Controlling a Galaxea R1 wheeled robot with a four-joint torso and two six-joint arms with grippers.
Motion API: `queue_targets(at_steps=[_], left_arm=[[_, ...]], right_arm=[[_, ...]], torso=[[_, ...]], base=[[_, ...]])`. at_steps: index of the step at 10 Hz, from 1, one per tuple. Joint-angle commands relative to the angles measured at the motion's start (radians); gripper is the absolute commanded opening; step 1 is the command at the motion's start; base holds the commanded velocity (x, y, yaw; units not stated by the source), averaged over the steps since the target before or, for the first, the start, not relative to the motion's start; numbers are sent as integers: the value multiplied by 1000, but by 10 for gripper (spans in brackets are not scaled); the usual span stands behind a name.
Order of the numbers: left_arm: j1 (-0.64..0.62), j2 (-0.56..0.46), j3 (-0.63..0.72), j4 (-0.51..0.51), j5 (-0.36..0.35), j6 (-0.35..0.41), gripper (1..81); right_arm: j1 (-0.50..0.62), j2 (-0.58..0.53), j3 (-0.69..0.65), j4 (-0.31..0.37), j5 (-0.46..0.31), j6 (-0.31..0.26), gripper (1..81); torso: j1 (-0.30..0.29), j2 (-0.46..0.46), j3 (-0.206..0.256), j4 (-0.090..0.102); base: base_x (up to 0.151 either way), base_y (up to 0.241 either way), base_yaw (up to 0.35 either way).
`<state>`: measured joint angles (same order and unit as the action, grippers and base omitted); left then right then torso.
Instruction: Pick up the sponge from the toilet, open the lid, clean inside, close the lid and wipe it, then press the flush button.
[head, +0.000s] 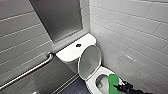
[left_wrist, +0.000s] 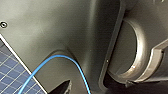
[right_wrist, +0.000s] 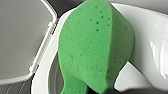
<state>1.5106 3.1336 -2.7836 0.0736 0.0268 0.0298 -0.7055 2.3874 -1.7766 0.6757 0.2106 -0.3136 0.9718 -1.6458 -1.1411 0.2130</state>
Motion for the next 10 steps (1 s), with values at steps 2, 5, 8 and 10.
queue_targets(at_steps=[2, 5, 8, 10], left_arm=[[24, 4, -1, 1, 88, 9, 811], [26, 4, -1, 3, 88, 9, 811], [26, 7, -1, 5, 87, 10, 811], [26, 7, -1, 5, 87, 10, 811]], right_arm=[[-22, -138, 169, 15, 111, 8, 10], [-105, -192, 273, 7, 217, 7, 10], [-190, -219, 376, 2, 317, 2, 10], [-262, -225, 431, -7, 377, -1, 10]], torso=[[0, 0, 0, 0], [0, 0, 0, 0], [0, 0, 0, 0], [0, 0, 0, 0]], base=[[0, 0, 0], [0, 0, 0], [0, 0, 0], [0, 0, 0]])
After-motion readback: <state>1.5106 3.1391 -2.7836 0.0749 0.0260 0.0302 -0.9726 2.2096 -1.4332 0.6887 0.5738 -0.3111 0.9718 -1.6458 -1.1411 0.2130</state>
